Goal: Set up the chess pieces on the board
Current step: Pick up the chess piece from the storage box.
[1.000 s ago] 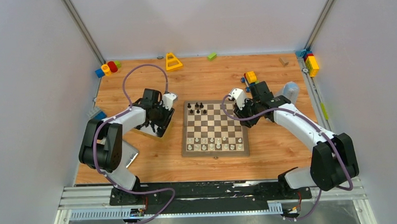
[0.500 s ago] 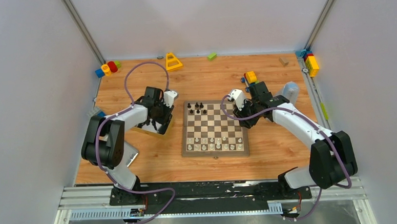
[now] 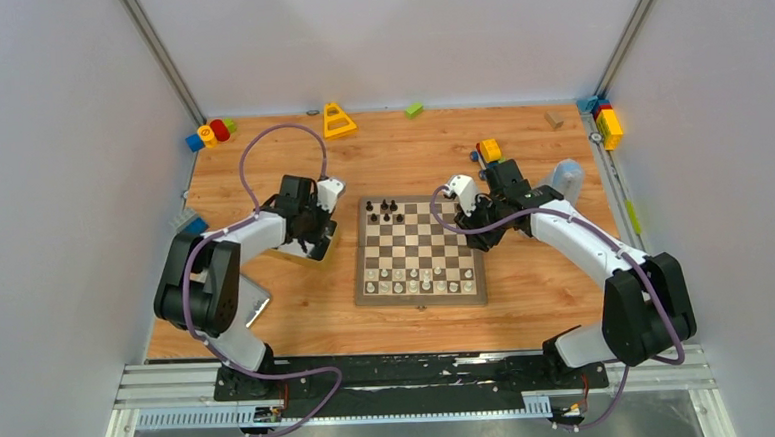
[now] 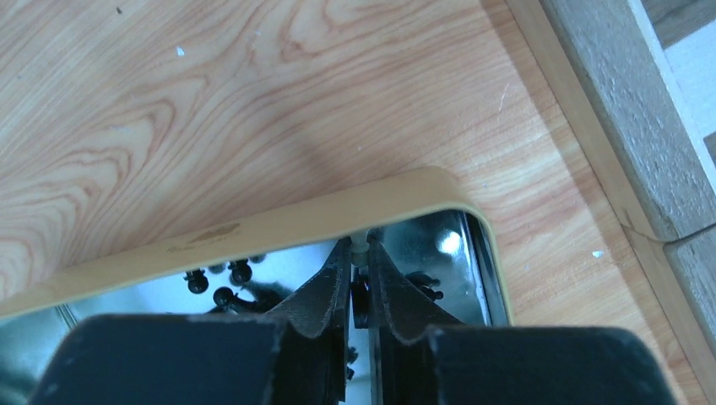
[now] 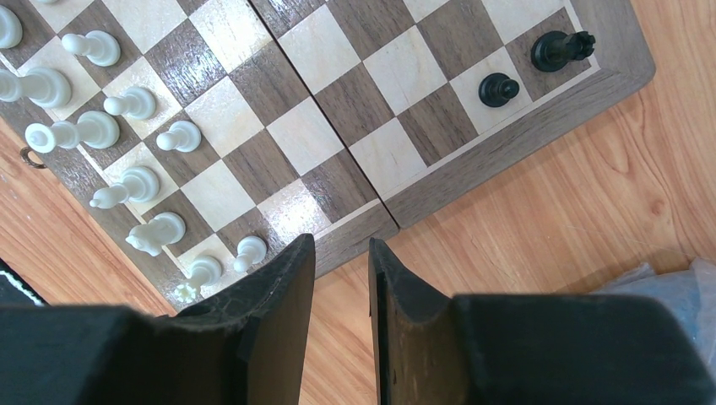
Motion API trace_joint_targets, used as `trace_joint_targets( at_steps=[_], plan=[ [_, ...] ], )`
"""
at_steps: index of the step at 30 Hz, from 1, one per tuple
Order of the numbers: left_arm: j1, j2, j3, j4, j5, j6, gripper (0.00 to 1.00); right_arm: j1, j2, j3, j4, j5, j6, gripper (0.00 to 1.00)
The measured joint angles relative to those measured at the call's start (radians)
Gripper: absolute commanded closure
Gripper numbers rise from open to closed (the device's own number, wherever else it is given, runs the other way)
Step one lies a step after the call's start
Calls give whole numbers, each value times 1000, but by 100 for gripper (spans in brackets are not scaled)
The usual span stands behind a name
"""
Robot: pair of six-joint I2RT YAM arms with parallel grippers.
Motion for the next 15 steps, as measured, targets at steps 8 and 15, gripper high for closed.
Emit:
trace_joint_targets(
  at_steps=[8,15],
  plan=[
    [2,-56,-59,11,-3,15,90,0,0,0,0,0,3,69],
    [29,-126,-58,-42,32,60,89,0,0,35,-34,-24,2,69]
  ],
)
